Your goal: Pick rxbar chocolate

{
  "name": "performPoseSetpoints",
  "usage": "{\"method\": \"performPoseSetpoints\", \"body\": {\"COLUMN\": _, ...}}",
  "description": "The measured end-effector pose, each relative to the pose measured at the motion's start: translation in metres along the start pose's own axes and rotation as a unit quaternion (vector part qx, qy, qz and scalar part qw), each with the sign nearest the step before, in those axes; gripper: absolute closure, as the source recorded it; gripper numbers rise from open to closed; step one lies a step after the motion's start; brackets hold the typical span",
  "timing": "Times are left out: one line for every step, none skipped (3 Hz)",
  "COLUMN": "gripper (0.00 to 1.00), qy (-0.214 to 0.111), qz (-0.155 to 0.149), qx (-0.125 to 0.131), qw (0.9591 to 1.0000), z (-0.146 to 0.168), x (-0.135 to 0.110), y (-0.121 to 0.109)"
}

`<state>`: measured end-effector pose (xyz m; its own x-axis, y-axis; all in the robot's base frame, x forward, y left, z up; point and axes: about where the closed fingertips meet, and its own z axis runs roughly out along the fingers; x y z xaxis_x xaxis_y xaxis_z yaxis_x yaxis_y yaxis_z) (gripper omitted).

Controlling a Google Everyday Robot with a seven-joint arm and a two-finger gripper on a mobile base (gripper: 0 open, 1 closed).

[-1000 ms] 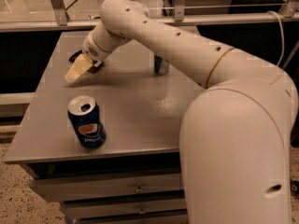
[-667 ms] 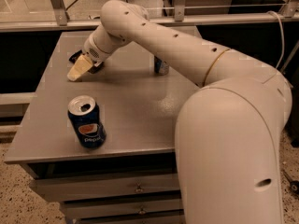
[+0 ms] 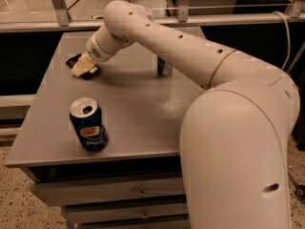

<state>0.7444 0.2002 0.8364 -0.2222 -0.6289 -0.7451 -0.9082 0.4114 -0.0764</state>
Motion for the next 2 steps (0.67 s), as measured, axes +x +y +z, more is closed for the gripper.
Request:
{"method": "performPoseSetpoints", "body": {"gripper": 0.87, "qy": -0.021, "qz": -0.006, "qx": -0.001, "qw": 0.9998, "z": -0.012, "x": -0.011, "y": 0.003}}
{"method": "performPoseSetpoints", "body": {"gripper": 1.0, "qy": -0.044, "qz": -0.022, "qx": -0.011, "qw": 0.9987, "z": -0.024, "x": -0.026, "y": 0.015}}
